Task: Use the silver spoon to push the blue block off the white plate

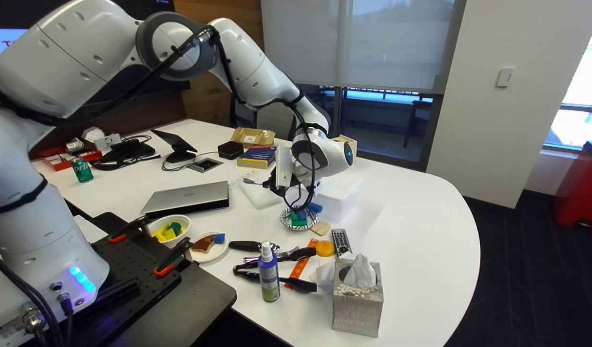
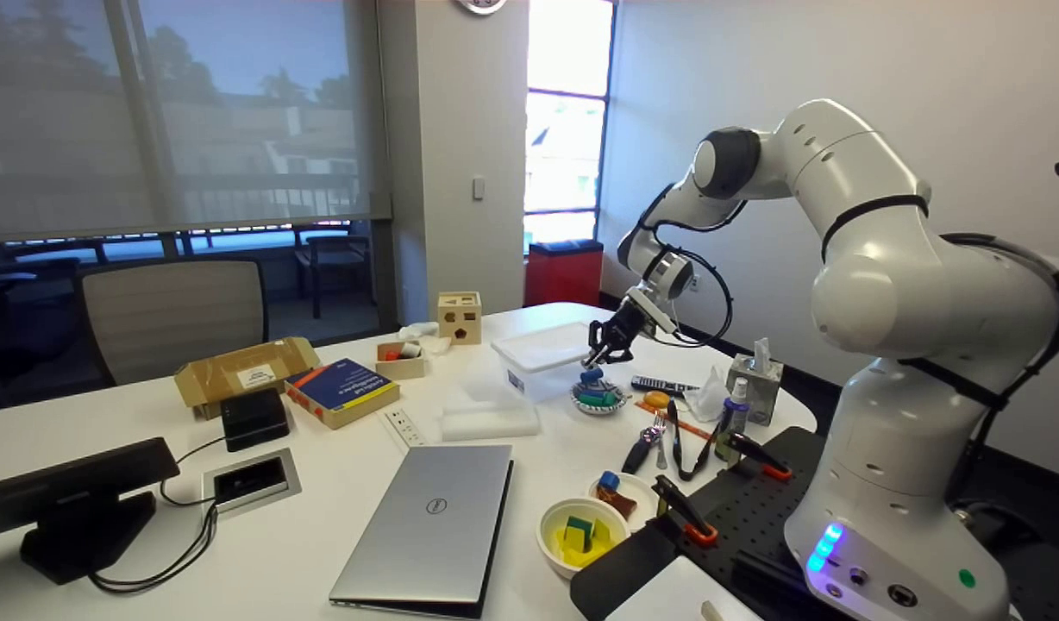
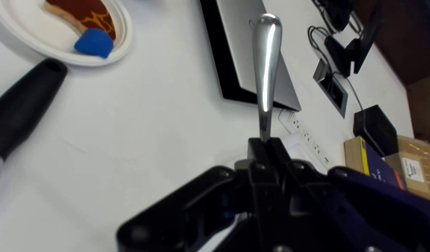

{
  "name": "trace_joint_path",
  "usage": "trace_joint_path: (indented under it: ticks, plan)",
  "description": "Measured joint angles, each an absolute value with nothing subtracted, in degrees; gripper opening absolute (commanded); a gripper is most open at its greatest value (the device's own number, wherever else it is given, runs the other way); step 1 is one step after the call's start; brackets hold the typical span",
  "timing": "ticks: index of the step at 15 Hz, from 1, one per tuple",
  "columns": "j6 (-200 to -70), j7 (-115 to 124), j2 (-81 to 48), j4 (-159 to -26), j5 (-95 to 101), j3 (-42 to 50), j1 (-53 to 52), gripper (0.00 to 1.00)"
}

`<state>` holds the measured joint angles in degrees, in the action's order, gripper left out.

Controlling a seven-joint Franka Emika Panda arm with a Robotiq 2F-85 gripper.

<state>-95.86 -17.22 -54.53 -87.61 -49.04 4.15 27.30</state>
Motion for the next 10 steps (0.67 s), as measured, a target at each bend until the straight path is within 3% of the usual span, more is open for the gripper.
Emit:
trace_joint_path:
  ticks: [10]
  plan:
    - [-86.21, -19.30, -58.47, -89.02, -49.53, 4.42, 27.57, 0.02]
